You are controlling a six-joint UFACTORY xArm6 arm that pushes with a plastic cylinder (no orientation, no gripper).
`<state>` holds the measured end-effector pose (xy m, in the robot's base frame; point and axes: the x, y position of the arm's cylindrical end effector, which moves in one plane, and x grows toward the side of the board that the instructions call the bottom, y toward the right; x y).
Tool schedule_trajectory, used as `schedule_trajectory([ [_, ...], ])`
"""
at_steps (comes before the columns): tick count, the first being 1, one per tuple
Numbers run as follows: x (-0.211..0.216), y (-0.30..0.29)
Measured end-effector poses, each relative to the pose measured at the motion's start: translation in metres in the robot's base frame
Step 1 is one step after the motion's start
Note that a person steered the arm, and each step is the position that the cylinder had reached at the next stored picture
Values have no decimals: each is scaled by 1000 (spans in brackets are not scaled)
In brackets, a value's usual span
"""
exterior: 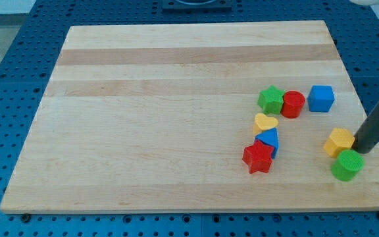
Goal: Push the red circle and green star towards the circle
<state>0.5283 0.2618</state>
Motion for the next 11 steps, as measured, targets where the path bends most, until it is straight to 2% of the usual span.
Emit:
schedule_trajectory([
  [2, -9, 0],
  [4, -58, 2],
  [8, -74, -70],
  [9, -91, -91],
  [10, -127, -97],
  [11, -137, -110],
])
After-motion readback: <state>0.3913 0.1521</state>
